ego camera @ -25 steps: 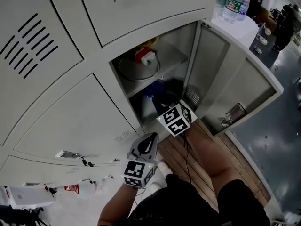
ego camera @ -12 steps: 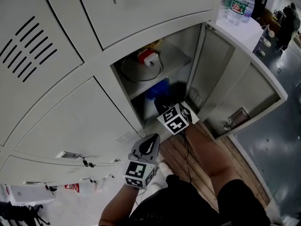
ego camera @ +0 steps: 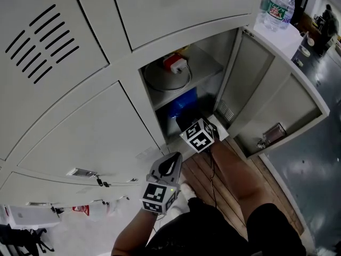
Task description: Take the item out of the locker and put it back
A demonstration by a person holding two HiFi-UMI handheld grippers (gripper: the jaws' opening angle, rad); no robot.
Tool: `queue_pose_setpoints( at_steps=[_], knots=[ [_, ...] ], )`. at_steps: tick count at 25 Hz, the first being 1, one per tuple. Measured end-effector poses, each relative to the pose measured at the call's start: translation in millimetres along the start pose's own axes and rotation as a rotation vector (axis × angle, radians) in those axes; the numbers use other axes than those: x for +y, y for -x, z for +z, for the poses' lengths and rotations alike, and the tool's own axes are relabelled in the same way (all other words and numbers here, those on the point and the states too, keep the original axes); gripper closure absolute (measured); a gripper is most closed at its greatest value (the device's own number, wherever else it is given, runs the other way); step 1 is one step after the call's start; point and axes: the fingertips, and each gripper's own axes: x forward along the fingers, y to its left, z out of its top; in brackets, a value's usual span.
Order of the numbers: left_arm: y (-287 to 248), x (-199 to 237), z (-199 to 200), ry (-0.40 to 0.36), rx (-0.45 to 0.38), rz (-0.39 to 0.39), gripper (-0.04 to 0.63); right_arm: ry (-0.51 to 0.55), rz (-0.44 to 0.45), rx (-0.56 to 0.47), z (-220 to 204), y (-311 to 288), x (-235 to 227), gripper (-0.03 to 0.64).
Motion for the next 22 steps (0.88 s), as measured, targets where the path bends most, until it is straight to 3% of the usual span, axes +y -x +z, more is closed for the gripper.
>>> queue_pose_setpoints(
  at_steps=[7, 12, 18, 22],
  knots=[
    [8.2, -2.8, -4.5, -0.007, 0.008, -0.007, 0.591, 0.011, -0.003, -0.001, -0.3, 5.7, 5.1, 0.453],
    [16.3, -6.3, -4.7, -0.013, 0.007, -0.012, 0.591, 0.009, -0.028, -0.020, 3.3, 17.9, 7.0, 0.454],
    [29.7, -10.8, -5.6, -0.017, 0.000, -0.018, 0.591, -0.014, -0.041, -0.039, 10.9, 41.2, 19.6, 0.605],
    [41.1, -16.4, -4.2, -0.026, -0.012, -0.025, 0.591, -0.050, -0.045, -0.059, 16.0, 61.9, 30.6, 0.615]
  ],
)
